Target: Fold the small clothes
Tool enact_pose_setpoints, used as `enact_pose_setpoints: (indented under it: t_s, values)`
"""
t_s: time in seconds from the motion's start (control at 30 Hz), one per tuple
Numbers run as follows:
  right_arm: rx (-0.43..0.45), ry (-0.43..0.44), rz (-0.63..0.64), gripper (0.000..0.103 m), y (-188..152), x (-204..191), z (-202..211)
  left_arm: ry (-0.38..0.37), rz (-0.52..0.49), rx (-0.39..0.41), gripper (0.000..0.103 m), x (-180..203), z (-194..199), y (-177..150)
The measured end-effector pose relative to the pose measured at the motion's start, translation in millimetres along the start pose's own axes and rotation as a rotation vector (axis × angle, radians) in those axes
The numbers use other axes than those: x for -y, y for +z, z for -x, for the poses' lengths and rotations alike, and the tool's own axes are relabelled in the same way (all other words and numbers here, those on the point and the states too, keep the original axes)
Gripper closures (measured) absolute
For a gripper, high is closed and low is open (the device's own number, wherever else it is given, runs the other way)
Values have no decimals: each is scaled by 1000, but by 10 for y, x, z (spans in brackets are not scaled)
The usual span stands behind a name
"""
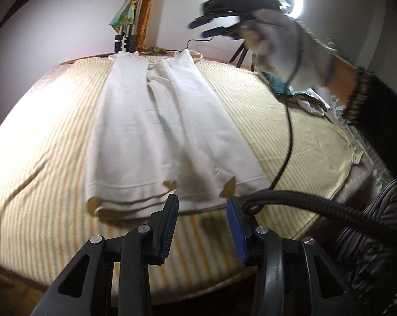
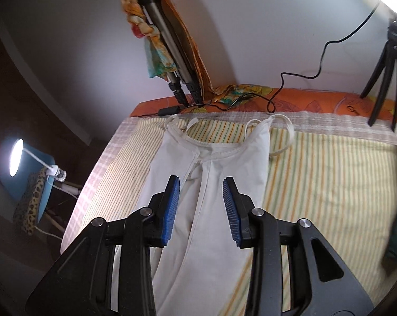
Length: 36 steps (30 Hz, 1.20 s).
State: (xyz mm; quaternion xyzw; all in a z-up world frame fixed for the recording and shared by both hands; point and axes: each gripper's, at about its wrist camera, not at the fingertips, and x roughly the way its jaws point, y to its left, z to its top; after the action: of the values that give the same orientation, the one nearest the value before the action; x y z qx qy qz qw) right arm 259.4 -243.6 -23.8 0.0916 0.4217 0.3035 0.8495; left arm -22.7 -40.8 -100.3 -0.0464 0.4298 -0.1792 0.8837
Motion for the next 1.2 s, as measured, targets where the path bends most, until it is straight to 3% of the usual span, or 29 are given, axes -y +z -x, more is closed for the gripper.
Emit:
enact_pose_setpoints:
  t_s: [0.4, 0.63, 0.83, 1.03, 1.2]
  values:
    - [22, 15, 85, 67, -881, -430, 824, 113, -50, 41, 60, -280, 262, -33]
    - [-107, -8, 228, 67, -1822, -831, 569, 132, -50, 54, 58, -463, 370, 211]
    - [-203, -20, 362, 71, -2359, -1116, 242, 147, -56, 15, 58, -573, 220, 345]
    - [-222, -3, 415, 71, -2517, -1220, 116, 135, -30, -15, 52, -646, 107, 301]
    - [-180, 110, 323, 69, -2458, -1069, 399, 113, 46, -12, 51, -798, 151, 249]
